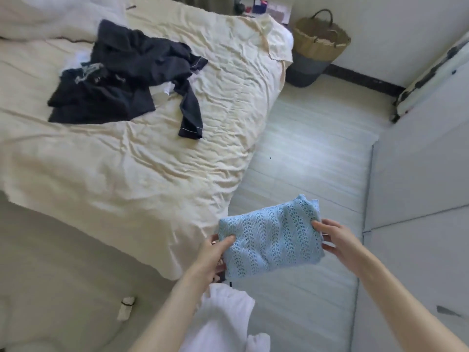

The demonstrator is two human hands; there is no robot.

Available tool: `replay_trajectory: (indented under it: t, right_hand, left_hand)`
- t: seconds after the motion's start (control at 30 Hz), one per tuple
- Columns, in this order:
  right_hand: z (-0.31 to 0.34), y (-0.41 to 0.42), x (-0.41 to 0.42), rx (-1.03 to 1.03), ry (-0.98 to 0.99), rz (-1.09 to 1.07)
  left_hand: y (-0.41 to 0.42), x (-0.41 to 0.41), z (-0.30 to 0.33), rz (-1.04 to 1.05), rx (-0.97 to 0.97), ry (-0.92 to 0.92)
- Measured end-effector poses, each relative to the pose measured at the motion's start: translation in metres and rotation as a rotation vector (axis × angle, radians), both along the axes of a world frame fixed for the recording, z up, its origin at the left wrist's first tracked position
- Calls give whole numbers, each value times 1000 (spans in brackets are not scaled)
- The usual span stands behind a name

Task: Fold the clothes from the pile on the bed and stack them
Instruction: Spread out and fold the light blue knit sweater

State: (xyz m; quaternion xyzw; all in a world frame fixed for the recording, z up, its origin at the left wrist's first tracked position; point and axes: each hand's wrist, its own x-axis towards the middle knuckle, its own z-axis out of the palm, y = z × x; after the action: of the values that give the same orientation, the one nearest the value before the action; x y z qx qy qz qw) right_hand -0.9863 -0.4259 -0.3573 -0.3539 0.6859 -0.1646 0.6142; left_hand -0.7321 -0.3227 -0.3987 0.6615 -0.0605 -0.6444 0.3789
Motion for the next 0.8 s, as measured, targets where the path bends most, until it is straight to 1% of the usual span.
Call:
replay_trajectory:
  t: [0.17,0.3,0.43,0.6,0.8]
  right_hand:
    - [-19,-82,64,-6,36,264]
    - [-41,-138,125,-41,91,442]
    - [-68,-185,182,-15,88,517]
    - [-102,-235,244,38,112,618]
    - [-144,-294,289,101,234,716]
  left_hand:
    - [-12,27,-15,266,17,79]
    - [-40,57,-31,414,23,91]
    - [-70,90,-46,568,12,69]
    - [-107,124,-76,691,51,50]
    - [-151,141,-117,730,144,108]
